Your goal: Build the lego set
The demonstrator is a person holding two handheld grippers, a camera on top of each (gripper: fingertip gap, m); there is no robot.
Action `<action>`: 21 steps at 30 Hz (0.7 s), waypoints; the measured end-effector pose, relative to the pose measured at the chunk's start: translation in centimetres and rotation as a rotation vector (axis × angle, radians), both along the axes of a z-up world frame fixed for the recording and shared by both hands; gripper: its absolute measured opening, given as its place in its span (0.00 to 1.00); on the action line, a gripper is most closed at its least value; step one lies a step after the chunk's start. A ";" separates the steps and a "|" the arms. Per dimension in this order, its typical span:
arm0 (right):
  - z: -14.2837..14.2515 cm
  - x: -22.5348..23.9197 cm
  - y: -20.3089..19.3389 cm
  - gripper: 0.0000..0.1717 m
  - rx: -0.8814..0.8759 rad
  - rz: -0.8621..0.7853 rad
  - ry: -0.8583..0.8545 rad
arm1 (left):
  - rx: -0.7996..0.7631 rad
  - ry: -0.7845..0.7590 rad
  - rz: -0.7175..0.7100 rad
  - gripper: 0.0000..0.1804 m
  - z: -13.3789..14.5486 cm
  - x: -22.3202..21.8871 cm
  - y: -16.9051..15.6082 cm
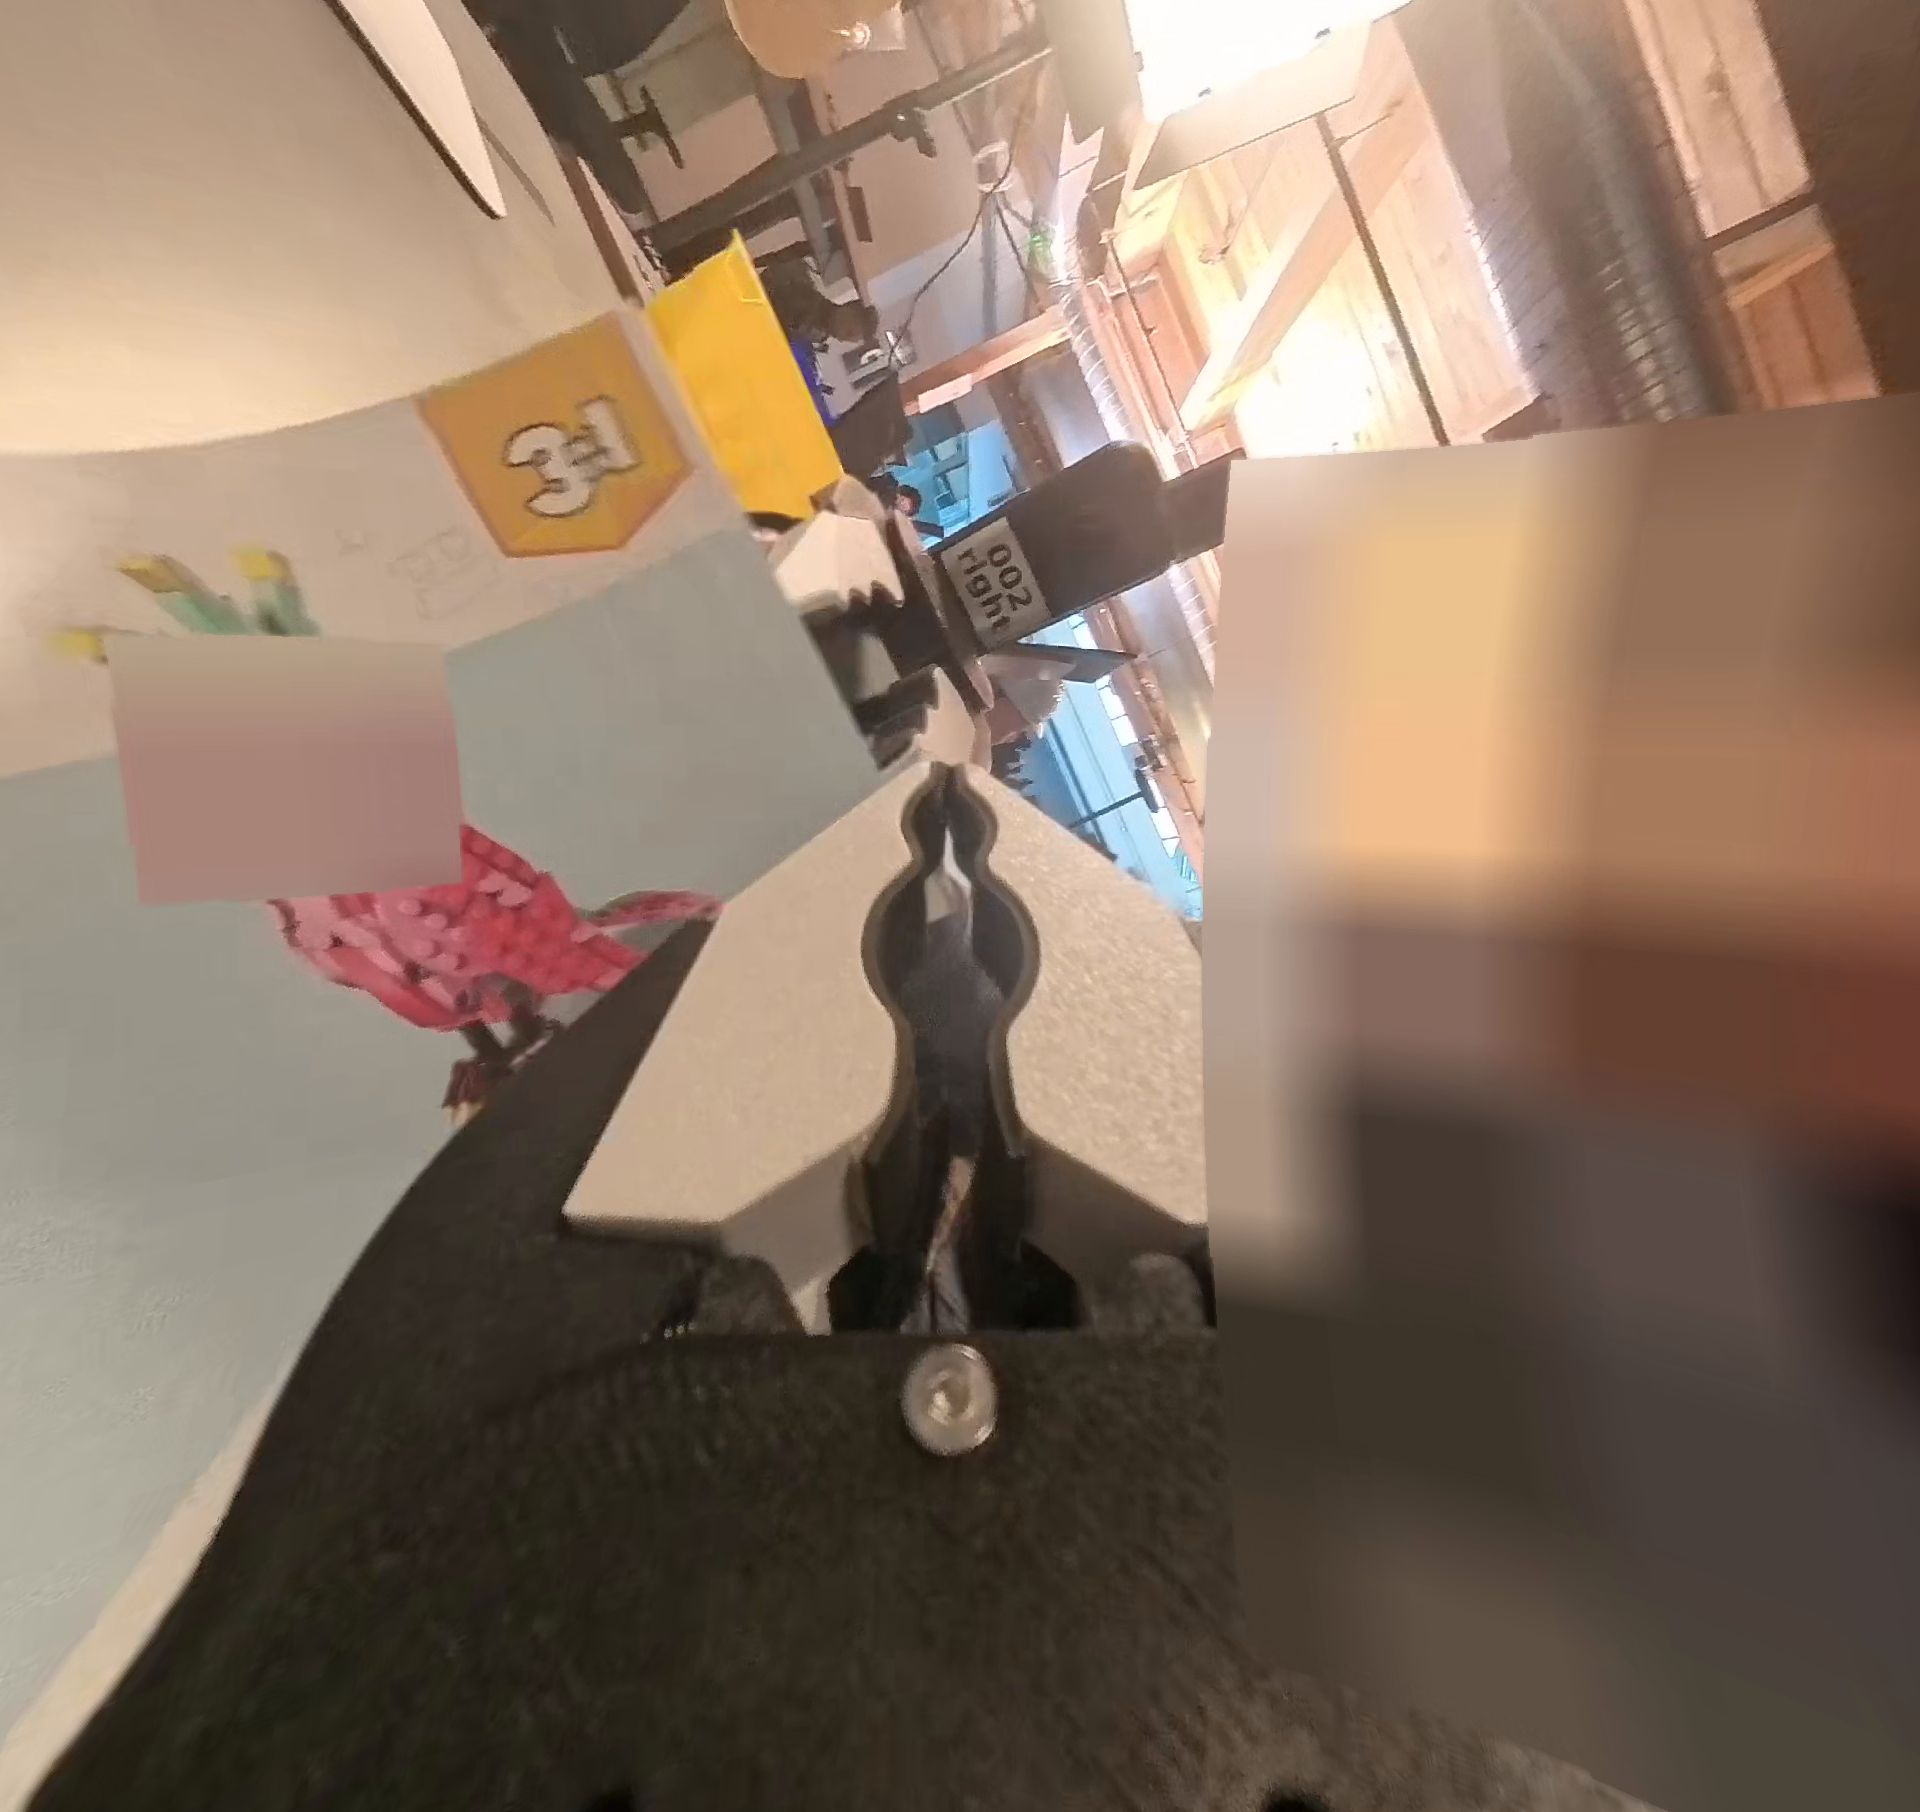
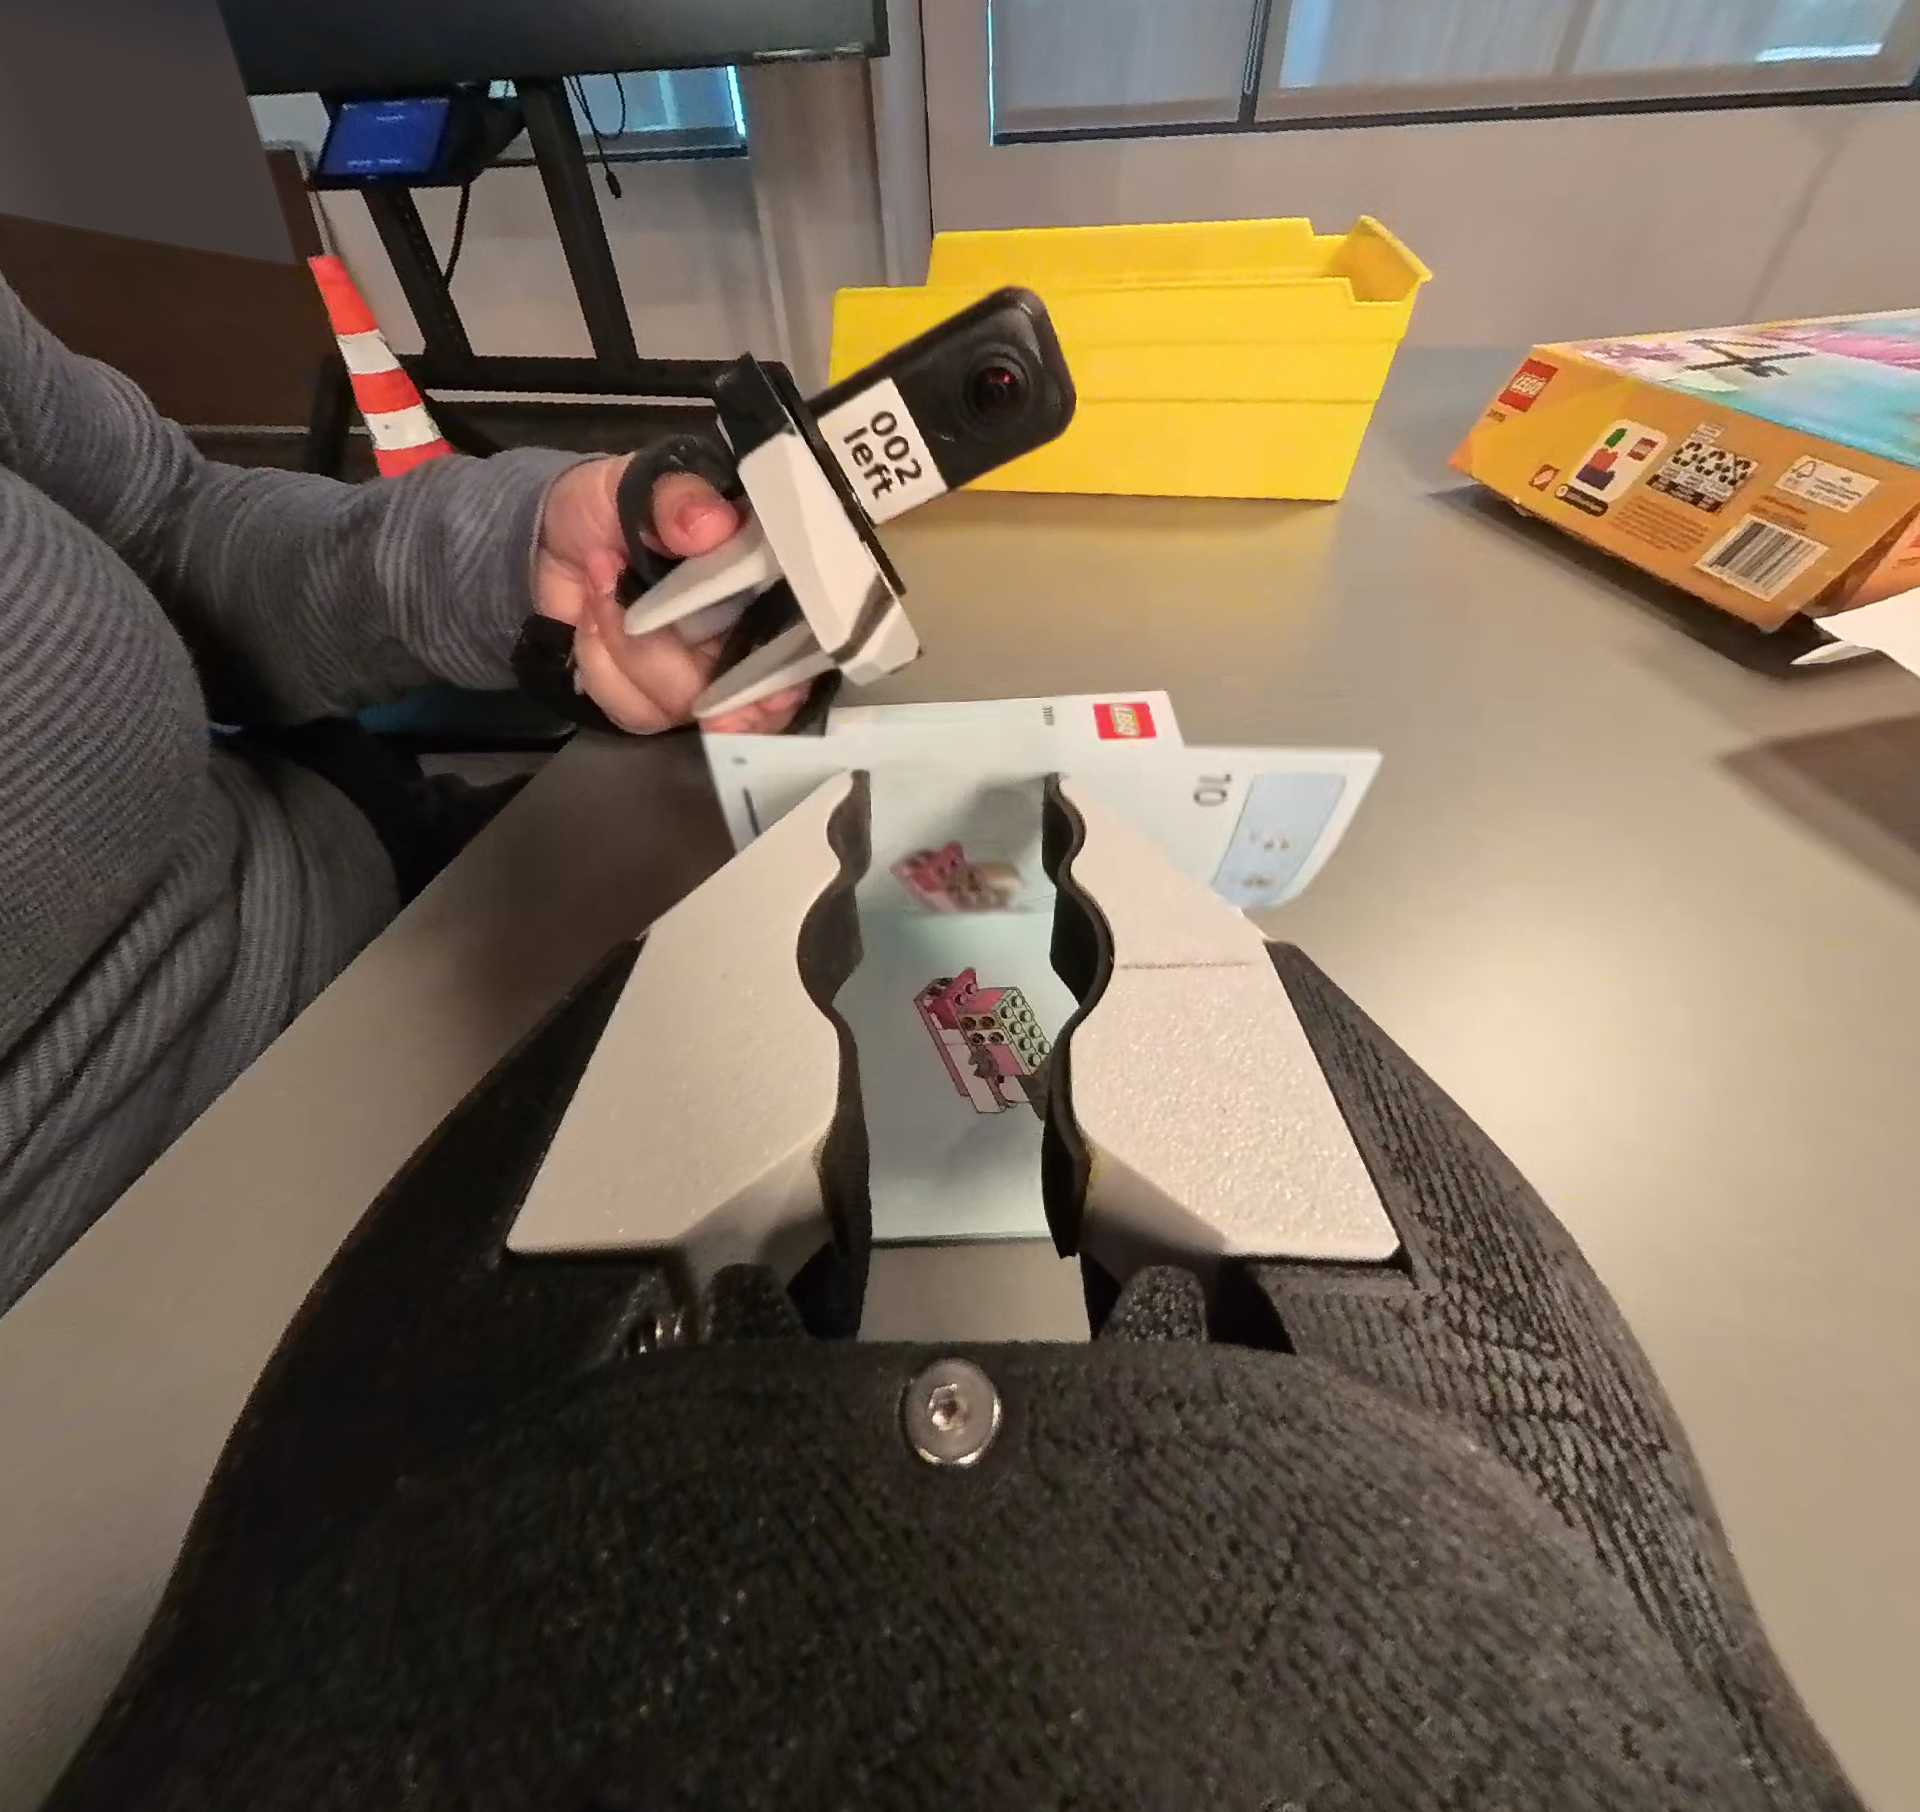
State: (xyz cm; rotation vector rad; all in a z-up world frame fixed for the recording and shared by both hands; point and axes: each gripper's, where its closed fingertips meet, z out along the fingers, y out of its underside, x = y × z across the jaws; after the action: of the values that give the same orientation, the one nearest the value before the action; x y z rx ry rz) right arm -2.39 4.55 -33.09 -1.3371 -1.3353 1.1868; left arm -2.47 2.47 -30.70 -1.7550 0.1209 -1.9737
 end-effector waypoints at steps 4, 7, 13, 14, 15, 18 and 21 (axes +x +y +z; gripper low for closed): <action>0.1 0.0 0.0 0.18 -0.008 0.000 0.004 | -0.001 0.013 0.004 0.00 -0.3 0.0 0.0; 0.1 0.0 0.1 0.19 -0.011 -0.002 0.004 | 0.053 0.109 0.028 0.00 -0.8 0.1 0.1; -0.1 0.0 0.2 0.19 -0.016 -0.009 -0.003 | 0.195 0.317 0.081 0.06 -1.4 -0.1 0.3; -0.1 0.0 0.3 0.18 -0.016 -0.009 -0.004 | 0.190 0.288 0.074 0.09 -0.9 -0.1 0.2; -0.1 0.0 0.3 0.19 -0.016 -0.010 -0.004 | 0.177 0.261 0.068 0.12 -0.7 -0.2 0.2; -0.1 0.0 0.3 0.18 -0.018 -0.011 -0.005 | 0.139 0.252 0.045 0.23 -1.1 -0.2 0.0; 0.0 0.0 0.4 0.18 -0.023 -0.013 -0.003 | 0.142 0.303 -0.004 0.30 -2.1 0.5 -0.8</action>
State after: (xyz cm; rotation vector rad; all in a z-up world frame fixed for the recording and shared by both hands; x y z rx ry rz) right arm -2.40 4.92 -33.14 -1.3617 -1.3170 1.1952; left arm -1.98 1.69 -32.78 -1.9467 0.3579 -1.6454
